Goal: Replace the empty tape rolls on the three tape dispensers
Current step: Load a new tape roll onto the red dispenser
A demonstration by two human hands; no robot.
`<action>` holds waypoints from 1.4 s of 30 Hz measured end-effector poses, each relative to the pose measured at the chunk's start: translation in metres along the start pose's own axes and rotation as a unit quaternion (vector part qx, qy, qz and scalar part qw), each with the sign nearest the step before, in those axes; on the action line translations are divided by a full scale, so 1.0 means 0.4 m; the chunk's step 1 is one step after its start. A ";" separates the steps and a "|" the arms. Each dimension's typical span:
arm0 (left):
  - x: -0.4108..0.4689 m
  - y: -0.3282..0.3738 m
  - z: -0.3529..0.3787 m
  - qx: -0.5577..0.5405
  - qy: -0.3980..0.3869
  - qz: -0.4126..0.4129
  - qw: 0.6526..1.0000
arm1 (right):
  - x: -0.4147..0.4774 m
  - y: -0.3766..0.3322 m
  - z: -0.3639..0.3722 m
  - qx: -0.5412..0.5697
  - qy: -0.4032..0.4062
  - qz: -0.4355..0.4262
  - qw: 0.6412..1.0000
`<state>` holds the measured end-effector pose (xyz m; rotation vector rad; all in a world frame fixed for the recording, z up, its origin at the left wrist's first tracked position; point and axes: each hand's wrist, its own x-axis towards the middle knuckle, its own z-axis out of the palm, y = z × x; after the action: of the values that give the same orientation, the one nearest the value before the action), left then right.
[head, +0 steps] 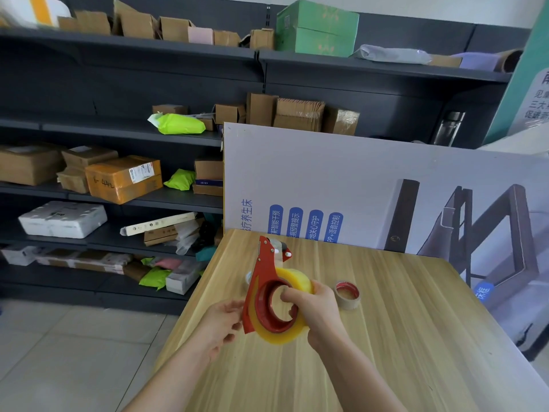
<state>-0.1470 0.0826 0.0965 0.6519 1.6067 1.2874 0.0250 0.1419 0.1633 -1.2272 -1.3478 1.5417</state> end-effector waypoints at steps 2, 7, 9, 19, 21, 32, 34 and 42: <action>-0.004 -0.005 0.010 -0.006 0.048 0.080 0.996 | -0.003 0.000 0.000 0.001 0.001 -0.001 1.000; -0.036 -0.025 0.030 0.011 0.046 0.160 0.986 | -0.010 -0.006 -0.002 0.002 0.004 -0.007 1.000; -0.049 -0.030 0.034 0.055 0.017 0.174 0.983 | -0.013 -0.008 -0.005 -0.001 0.007 -0.015 1.000; -0.094 -0.024 0.071 0.082 0.053 0.166 0.981 | -0.041 0.001 -0.007 -0.007 0.001 -0.031 1.000; -0.099 -0.030 0.076 0.073 0.072 0.152 0.983 | -0.051 -0.006 -0.009 -0.006 -0.006 -0.022 1.000; -0.105 -0.073 0.089 0.132 0.086 0.023 0.987 | -0.108 0.050 -0.046 -0.032 -0.150 -0.008 0.988; -0.112 -0.087 0.092 0.133 0.072 0.012 0.988 | -0.116 0.071 -0.055 -0.045 -0.180 -0.041 0.982; -0.132 -0.159 0.079 0.127 -0.030 -0.081 0.988 | -0.123 0.138 -0.055 -0.295 -0.108 -0.134 0.940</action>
<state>-0.0876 0.0324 0.0545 0.6909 1.7515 0.9454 0.0630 0.0920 0.1186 -1.1633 -2.1317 1.1334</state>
